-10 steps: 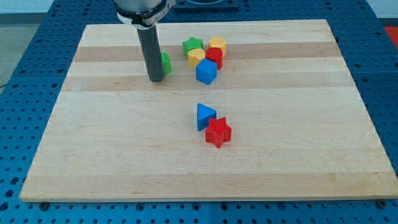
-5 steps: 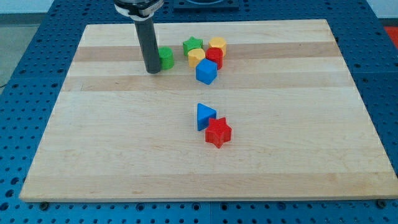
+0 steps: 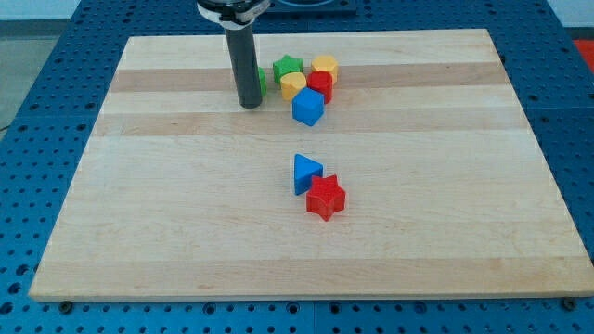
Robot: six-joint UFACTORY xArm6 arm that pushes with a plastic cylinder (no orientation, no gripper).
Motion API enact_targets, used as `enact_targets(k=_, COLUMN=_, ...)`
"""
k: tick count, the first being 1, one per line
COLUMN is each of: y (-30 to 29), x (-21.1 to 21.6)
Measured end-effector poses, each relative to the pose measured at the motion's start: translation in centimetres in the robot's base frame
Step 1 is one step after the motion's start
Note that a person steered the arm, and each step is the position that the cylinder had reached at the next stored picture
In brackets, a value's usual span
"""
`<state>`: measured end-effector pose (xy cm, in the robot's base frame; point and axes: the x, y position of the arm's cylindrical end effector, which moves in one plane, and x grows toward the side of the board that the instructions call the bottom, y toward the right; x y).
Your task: Locate the green circle at the left side of the green star
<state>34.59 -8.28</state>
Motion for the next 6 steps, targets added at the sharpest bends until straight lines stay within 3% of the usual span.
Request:
enact_targets(k=2, y=-6.2, x=-0.3)
enact_targets(k=4, y=-2.8, x=-3.0)
enact_targets(k=6, y=-3.8, x=-0.8)
